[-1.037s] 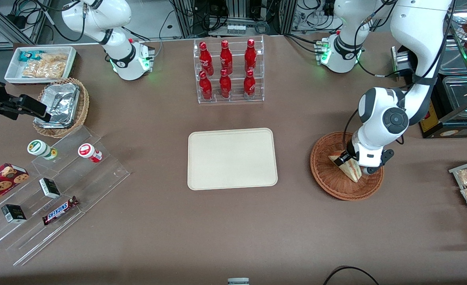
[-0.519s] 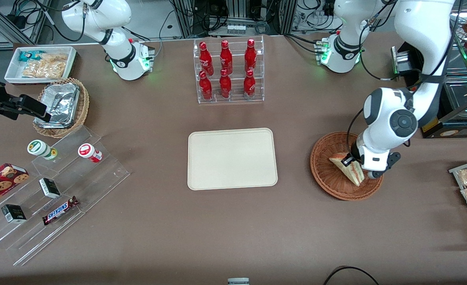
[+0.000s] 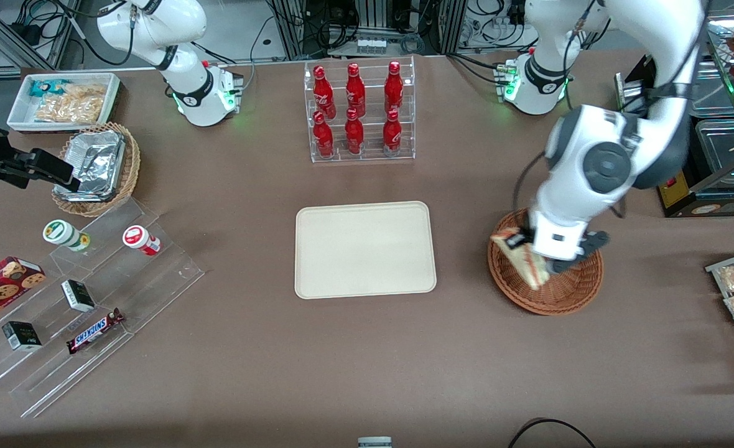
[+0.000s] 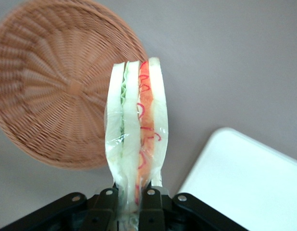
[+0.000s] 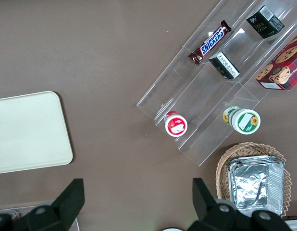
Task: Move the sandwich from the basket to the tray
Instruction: 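Lift the sandwich and carry it over the cream tray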
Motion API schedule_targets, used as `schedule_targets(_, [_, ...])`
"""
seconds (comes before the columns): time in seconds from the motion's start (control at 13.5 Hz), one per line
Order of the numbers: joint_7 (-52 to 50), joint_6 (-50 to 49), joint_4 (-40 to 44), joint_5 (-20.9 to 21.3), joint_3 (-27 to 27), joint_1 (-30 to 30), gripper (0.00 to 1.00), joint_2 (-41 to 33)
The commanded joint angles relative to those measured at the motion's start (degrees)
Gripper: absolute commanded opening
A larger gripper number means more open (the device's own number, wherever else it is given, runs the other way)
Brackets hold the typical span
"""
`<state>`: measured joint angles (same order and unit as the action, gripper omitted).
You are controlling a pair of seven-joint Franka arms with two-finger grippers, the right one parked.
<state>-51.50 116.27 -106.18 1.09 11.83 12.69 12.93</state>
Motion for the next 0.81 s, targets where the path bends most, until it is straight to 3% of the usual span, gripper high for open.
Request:
schedule_targets(0.0, [-2.5, -0.9, 5.9, 1.5, -0.5, 7.9, 0.07, 6.2])
schedule_targets(0.3, [-4.8, 1.6, 13.8, 6.7, -0.5, 16.6, 0.08, 15.9])
schedule_targets(0.74, [-7.7, 9.4, 20.9, 7.1, -0.6, 24.7, 0.11, 27.2])
